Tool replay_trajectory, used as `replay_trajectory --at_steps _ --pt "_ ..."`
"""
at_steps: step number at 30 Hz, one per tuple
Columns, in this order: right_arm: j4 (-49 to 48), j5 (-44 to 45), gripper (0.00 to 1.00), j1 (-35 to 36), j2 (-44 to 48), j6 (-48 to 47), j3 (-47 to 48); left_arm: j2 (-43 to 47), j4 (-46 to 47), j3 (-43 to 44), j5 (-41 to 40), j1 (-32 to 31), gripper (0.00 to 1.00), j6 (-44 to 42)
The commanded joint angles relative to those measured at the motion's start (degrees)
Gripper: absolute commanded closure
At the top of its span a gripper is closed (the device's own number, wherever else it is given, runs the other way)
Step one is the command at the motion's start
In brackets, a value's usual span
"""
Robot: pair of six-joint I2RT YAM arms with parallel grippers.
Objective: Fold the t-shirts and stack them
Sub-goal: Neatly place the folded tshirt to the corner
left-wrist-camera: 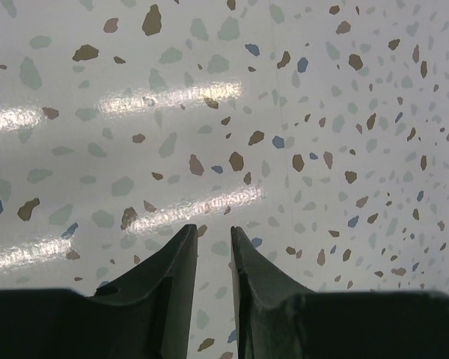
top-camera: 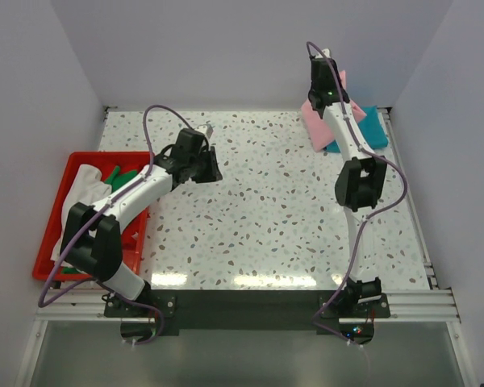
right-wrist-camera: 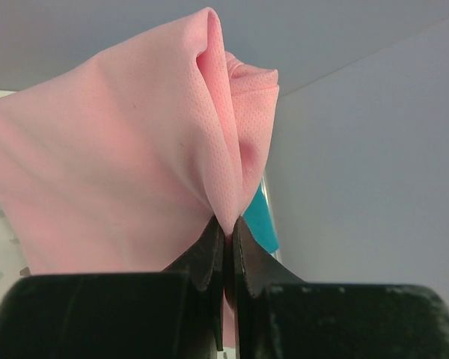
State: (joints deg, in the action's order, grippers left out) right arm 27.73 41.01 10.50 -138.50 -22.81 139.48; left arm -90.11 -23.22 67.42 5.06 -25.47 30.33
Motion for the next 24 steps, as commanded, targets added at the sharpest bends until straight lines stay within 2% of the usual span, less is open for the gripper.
replay_trajectory --at_steps 1,14,24 --pt "-3.4 2.7 1.0 -0.7 5.8 -2.1 0.8 0.3 2.0 0.9 1.4 0.8 0.71 -1.8" --pt "-3.9 2.2 1.0 -2.2 7.1 -2.0 -0.9 -0.9 2.6 0.6 2.8 0.9 0.71 -2.1" --pt "-5.5 -4.4 1.0 -9.8 3.4 3.9 -5.5 -3.2 2.5 1.4 3.9 1.0 0.71 -2.6"
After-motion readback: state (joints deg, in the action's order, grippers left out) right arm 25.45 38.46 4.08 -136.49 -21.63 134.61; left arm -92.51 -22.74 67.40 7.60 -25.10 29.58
